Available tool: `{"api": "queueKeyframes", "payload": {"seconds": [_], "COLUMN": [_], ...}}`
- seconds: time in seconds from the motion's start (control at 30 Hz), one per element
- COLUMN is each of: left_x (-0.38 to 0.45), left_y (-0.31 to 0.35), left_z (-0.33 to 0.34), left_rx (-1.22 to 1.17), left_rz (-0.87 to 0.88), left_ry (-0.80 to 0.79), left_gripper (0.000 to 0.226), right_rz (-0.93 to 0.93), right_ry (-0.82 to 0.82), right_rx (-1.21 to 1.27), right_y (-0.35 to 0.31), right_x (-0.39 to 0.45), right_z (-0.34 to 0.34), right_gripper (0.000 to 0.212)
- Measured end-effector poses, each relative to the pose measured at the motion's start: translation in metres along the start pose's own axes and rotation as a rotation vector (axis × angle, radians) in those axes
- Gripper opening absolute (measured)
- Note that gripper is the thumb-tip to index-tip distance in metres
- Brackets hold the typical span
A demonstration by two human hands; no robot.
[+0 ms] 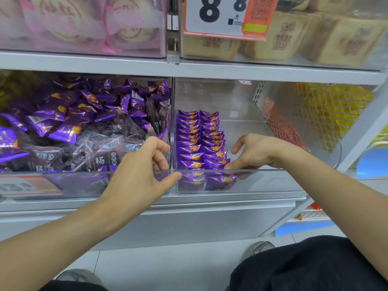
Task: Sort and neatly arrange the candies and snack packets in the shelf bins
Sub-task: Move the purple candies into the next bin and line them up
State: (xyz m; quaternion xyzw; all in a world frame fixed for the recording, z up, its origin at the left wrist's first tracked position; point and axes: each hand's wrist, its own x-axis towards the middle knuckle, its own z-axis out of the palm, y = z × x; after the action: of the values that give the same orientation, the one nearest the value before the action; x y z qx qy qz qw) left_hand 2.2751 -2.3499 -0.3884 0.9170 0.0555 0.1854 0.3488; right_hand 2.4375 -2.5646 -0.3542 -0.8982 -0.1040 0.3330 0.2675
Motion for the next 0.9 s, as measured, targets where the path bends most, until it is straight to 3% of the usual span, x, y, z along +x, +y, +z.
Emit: {"api": "queueKeyframes", "payload": {"seconds": [0.13,0.27,0.47,0.63,0.7,0.77,0.83,0.9], "left_x": [0.001,0.000,0.003,0.001,0.002,0.004,0.009,0.017], "left_y": [0.001,0.000,-0.006,-0.007,-0.008,-0.013,-0.023,-0.041], "left_z": [0.000,0.000,-0.010,-0.026,-0.035,-0.049,-0.069,-0.090], "left_rx": [0.003,0.002,-0.039,-0.019,0.002,0.052,0.138,0.240], "left_rz": [-0.009,-0.006,0.008,0.047,0.062,0.086,0.098,0.075], "left_ry": [-0.004,-0.013,-0.053,-0.075,-0.065,-0.027,0.039,0.119], "left_gripper": [0.046,0.046,0.041,0.033,0.030,0.026,0.021,0.021], "right_rz": [-0.050,-0.049,0.014,0.024,0.048,-0.037,-0.278,-0.533], "right_ry": [0.107,0.109,-0.119,-0.139,-0.059,0.162,0.415,0.510], "right_rx": [-0.193,-0.177,-0.154,-0.185,-0.222,-0.233,-0.137,0.026], "right_y": [-0.002,-0.003,0.003,0.000,-0.007,-0.017,-0.032,-0.058], "right_x": [0.004,0.006,0.004,0.006,-0.002,-0.008,-0.015,-0.028], "right_z": [0.006,0.007,-0.007,-0.004,-0.011,-0.020,-0.016,0.008], "right_gripper": [0.042,0.041,0.071,0.078,0.074,0.057,0.034,0.018]}}
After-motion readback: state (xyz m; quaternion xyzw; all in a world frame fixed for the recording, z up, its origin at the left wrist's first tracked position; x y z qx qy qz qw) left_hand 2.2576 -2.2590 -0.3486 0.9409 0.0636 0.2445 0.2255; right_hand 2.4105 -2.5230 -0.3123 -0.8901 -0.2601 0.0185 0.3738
